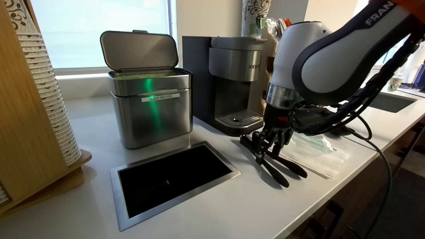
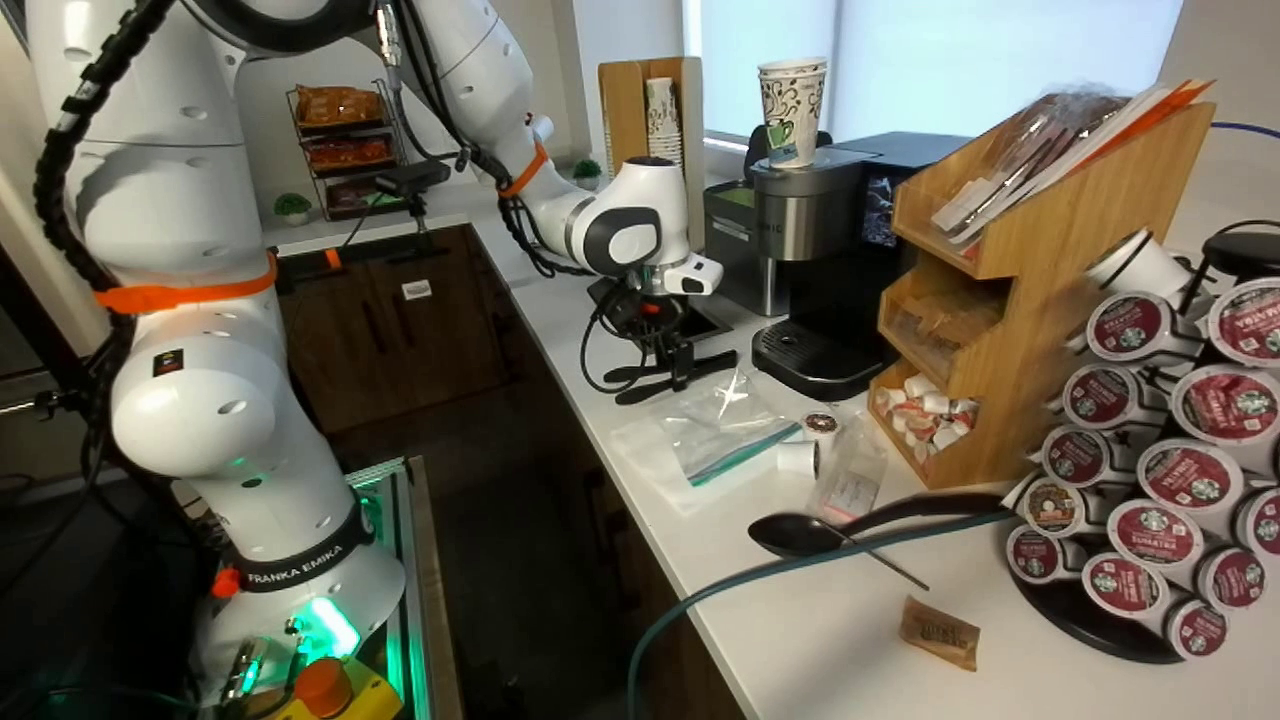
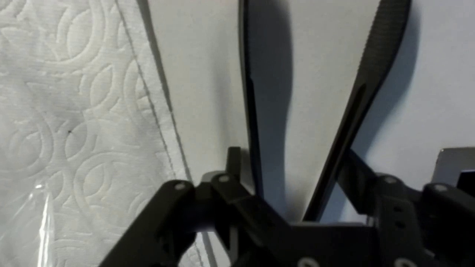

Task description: Put the tongs on the brown holder

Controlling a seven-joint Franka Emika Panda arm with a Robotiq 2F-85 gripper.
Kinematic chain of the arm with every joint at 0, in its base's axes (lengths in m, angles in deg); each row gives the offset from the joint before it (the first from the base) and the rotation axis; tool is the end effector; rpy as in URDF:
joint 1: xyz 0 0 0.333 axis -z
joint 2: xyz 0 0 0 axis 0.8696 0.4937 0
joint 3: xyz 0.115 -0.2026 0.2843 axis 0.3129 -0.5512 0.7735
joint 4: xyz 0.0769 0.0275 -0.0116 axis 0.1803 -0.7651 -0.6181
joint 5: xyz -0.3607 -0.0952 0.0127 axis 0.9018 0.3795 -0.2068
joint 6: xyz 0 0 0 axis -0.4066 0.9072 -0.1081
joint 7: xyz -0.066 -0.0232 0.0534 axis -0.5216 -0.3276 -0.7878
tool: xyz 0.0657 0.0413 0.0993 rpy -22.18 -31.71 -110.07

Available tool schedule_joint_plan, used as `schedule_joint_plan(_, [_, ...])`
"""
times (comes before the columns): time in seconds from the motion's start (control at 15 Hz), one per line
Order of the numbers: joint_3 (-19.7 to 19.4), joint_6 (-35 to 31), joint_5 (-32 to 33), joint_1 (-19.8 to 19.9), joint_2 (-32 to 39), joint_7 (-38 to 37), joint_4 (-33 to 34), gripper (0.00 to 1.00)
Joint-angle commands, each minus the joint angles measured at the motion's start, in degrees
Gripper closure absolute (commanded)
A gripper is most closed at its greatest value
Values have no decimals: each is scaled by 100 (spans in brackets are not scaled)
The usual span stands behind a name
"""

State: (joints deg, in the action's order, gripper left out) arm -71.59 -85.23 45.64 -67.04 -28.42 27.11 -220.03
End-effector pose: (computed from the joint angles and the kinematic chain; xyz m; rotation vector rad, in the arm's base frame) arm 0.5071 0.1100 0.3033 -3.1075 0.0593 -0.0933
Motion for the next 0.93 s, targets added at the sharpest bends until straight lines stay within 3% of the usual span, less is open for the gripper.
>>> schedule_joint_plan(0.0, [-67,-200,66,-98,97,-118,4,62])
schedule_joint_plan(0.33, [-149,-484,436,-198,-455,-305,-336,95])
schedule_joint_plan(0.6, [-185,-634,846,-169,-1359,-765,-949,95])
schedule_joint_plan(0.87, [-184,-456,399,187,-2133,-1381,-1598,94])
